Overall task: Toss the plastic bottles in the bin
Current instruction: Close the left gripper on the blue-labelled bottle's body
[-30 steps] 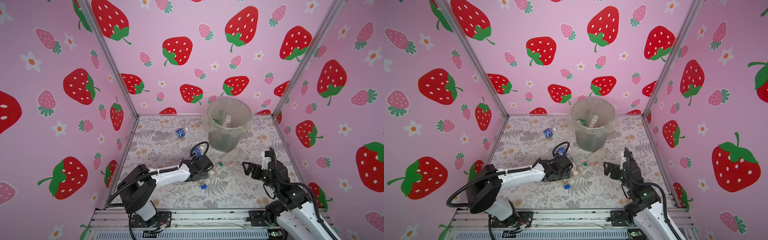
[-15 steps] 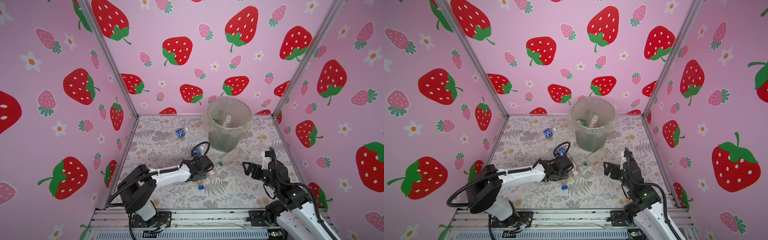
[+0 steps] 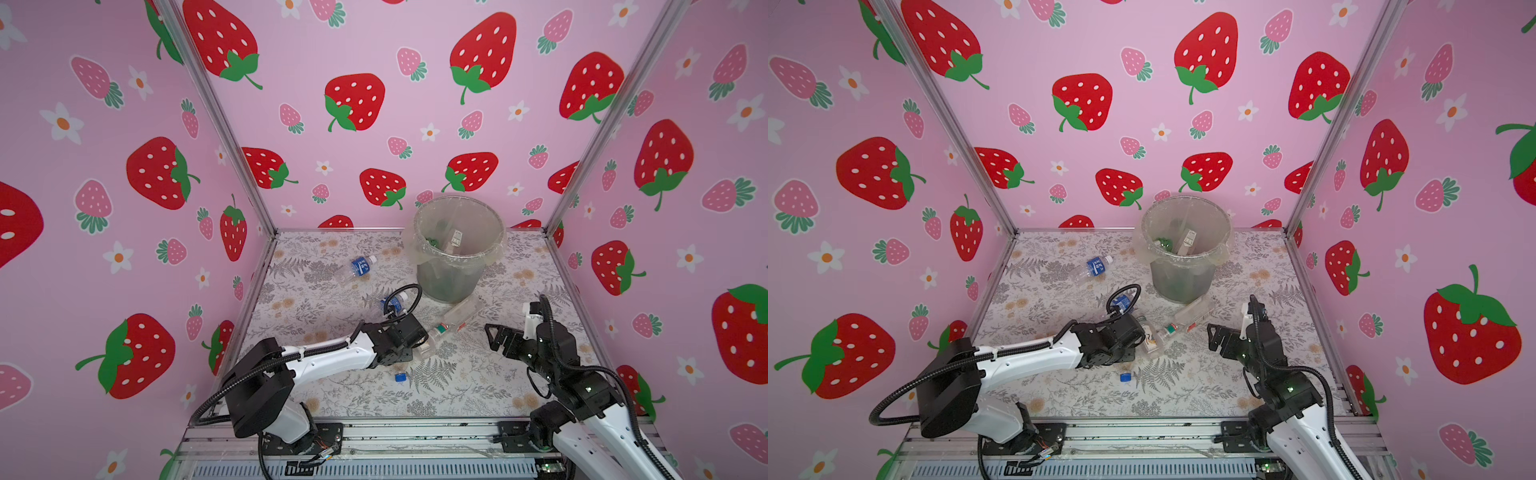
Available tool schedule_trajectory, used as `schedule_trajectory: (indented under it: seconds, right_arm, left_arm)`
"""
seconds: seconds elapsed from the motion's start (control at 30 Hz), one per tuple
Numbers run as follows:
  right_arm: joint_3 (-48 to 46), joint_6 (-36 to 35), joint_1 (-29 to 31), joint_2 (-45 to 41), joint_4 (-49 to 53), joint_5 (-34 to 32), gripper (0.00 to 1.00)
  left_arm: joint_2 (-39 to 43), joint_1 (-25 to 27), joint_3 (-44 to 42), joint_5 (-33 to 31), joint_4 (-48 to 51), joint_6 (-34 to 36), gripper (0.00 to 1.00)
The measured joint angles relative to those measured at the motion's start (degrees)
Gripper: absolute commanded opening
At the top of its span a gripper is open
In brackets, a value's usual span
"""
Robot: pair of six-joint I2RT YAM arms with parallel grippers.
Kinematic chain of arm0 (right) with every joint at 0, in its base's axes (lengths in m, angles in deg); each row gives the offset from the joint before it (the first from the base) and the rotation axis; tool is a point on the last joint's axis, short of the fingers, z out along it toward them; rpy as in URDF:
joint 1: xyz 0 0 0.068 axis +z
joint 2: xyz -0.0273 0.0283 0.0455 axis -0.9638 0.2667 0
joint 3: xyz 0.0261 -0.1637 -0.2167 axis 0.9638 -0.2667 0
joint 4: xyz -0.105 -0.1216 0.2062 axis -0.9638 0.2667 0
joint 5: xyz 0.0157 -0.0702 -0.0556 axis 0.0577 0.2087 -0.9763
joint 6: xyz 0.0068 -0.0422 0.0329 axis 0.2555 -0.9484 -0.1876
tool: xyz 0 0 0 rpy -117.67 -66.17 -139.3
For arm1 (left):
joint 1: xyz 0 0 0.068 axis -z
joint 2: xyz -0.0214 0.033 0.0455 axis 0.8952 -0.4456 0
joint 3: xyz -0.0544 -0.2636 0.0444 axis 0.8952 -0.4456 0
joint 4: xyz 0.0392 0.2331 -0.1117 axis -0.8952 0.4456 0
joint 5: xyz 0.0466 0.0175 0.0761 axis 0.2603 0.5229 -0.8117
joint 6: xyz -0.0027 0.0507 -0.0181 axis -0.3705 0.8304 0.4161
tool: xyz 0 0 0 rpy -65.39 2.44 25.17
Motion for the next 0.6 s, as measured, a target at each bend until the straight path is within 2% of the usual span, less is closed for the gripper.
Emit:
schedule_trajectory:
  seconds: [0.6]
  right_arm:
    - [0.0,0.0,0.0,-0.04,-0.02,0.09,0.99]
  left_arm:
    - [9.86,-0.07,0.0,-4.11,0.79,7.21,0.48]
